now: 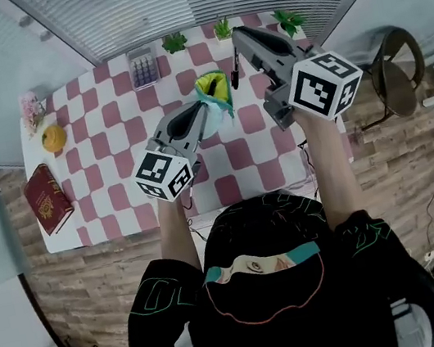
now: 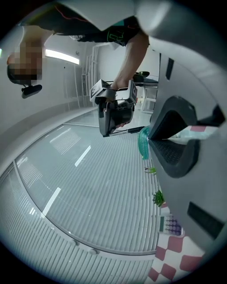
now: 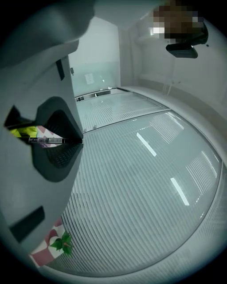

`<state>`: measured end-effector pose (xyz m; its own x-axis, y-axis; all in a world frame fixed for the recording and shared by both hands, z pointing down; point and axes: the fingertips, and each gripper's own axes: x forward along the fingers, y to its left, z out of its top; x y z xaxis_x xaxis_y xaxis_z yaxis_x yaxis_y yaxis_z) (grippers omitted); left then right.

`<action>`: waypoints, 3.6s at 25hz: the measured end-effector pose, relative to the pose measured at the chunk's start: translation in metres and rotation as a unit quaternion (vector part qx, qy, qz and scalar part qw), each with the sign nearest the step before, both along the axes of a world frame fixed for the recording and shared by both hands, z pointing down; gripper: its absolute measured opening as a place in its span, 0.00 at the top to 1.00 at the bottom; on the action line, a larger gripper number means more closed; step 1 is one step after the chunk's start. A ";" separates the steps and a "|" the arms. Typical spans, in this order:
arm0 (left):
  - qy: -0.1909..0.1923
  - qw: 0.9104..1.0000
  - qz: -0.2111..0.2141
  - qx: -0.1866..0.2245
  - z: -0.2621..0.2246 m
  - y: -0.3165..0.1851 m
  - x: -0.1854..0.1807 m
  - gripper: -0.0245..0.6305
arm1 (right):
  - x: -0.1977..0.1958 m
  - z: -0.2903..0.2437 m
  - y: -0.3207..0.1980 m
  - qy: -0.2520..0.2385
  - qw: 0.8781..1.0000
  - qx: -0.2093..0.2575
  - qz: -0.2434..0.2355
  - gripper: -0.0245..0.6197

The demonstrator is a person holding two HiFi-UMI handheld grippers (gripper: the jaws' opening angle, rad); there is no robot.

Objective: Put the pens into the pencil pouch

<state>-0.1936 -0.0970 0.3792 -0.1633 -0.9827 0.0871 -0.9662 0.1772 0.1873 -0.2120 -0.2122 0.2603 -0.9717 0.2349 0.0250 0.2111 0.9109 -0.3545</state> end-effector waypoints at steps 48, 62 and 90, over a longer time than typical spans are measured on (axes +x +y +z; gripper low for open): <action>-0.002 0.998 0.047 0.049 -0.037 -0.075 0.045 0.96 | 0.066 0.073 -0.004 0.041 0.985 0.165 0.020 0.90; -0.017 0.996 -0.065 0.050 -0.062 -0.080 0.015 0.96 | 0.075 0.043 -0.051 0.000 0.990 0.122 0.069 0.90; -0.069 0.915 -0.398 0.004 -0.062 -0.013 -0.031 0.96 | 0.097 0.065 -0.098 0.027 0.976 0.128 0.175 0.96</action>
<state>-0.2247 -0.1095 0.3175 -0.8362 -0.5485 0.0038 -0.5466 0.8338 0.0773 -0.1145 -0.3100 0.3256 -0.9868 -0.1327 0.0927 -0.1424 0.9840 -0.1073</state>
